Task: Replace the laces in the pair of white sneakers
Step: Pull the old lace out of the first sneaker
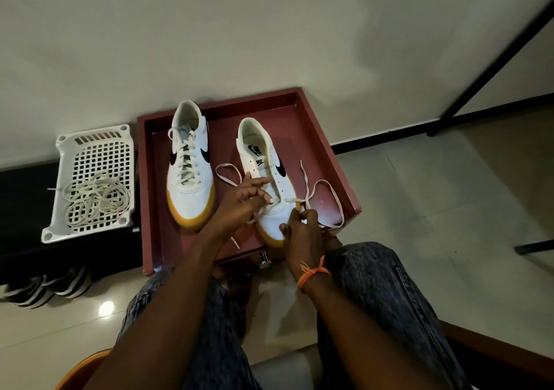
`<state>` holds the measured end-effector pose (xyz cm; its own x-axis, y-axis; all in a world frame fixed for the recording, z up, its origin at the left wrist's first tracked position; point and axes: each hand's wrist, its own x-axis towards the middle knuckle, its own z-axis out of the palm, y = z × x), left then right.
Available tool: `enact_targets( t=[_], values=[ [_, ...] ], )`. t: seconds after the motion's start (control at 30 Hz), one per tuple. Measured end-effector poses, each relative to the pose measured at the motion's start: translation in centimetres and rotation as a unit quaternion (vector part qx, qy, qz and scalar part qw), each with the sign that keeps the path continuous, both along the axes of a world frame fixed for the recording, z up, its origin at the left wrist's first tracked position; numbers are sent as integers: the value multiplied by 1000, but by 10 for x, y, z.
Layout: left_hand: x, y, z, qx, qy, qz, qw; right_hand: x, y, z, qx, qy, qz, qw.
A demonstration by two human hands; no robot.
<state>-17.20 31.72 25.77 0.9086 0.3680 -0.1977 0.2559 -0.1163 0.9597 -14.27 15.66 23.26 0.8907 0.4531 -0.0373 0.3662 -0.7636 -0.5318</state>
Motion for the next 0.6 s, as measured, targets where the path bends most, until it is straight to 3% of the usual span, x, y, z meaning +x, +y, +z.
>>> enact_targets(
  t=[0.1, 0.17, 0.23, 0.3, 0.37, 0.43, 0.53, 0.6],
  values=[
    [6, -20, 5, 234, -12, 30, 972, 1, 0, -5, 17, 9, -7, 1000],
    [14, -35, 3, 366, 33, 20, 930, 4, 0, -6, 22, 28, -12, 999],
    [20, -46, 2, 488, 110, -29, 865, 5, 0, -6, 34, 48, -17, 998],
    [24, -55, 3, 571, 159, -66, 803, 7, -2, -4, 29, 50, -19, 998],
    [24, -60, 3, 605, 175, -54, 775, 7, -3, -2, 22, 45, -16, 999],
    [24, -58, -2, 590, 169, -29, 789, 5, -4, -1, 30, 42, -12, 999],
    [18, -43, -10, 451, 21, 71, 890, 5, -2, -4, 21, 39, -5, 999],
    [1, -34, -18, 339, -42, 175, 923, 6, -1, -4, 17, 36, -6, 999]
  ],
)
